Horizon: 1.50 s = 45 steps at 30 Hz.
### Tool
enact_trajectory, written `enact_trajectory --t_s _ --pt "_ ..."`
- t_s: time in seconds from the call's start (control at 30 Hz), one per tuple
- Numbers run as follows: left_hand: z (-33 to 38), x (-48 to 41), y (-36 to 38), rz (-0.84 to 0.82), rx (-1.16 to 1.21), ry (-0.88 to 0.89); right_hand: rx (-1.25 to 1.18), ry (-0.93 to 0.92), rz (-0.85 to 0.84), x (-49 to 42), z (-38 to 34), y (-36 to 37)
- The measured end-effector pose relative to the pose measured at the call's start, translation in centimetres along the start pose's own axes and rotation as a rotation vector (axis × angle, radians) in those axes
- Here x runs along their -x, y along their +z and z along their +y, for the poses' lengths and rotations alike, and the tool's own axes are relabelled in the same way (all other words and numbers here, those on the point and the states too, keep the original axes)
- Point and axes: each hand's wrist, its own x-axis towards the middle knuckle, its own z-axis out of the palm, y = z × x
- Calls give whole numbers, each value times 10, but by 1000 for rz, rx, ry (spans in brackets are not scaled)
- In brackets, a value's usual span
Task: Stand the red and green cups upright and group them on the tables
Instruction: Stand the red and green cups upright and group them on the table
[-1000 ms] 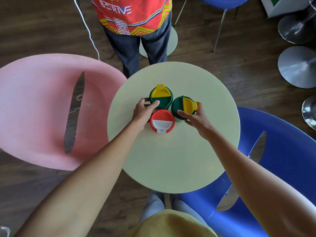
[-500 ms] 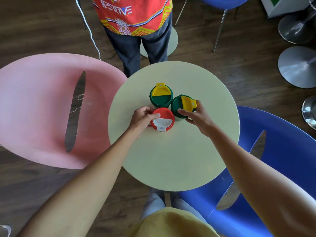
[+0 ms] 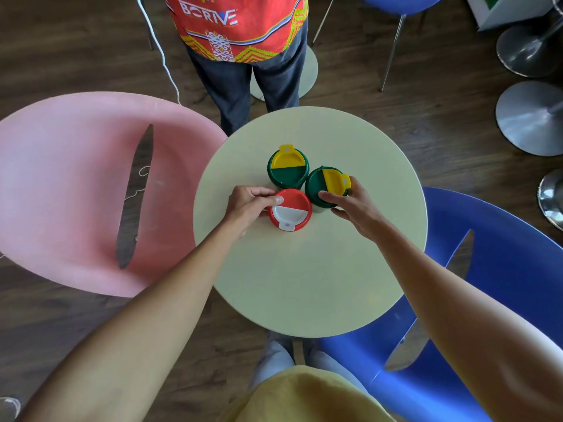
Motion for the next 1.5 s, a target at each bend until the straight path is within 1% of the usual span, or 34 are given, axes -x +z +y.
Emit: enact_trajectory --t_s 0.23,0.37,0.43,0.57,0.67,0.73,0.83,0.9,1.0,1.33,1.43,1.5 --pt "10 -3 -3 -52 -81 -2 -1 12 -36 -2 -1 -3" --pt "11 -1 0 -29 -90 -14 -2 16 -51 -2 -1 -4" --pt "10 3 2 -19 -87 -61 -5 14 -53 -2 -1 -4" --pt "10 11 2 -8 -59 -214 -15 14 -59 0 -1 -3" --pt "12 19 2 -99 -9 -328 -43 27 -18 1 -3 -3" --pt "13 23 4 -133 45 -351 -58 28 -10 2 -4 -2" --pt "11 23 7 -88 122 -322 -55 19 -9 2 -3 -3" --pt "11 22 7 -40 114 -293 -56 15 -8 2 -3 -3" --pt "12 22 6 -8 82 -269 -57 14 -9 3 -3 -4" --pt "19 24 2 -4 -52 -236 -43 23 5 7 -2 -1" --pt "17 26 2 -7 -115 -233 -3 21 17 8 -3 0" --pt "16 28 3 27 -177 -207 33 14 30 9 -3 0"
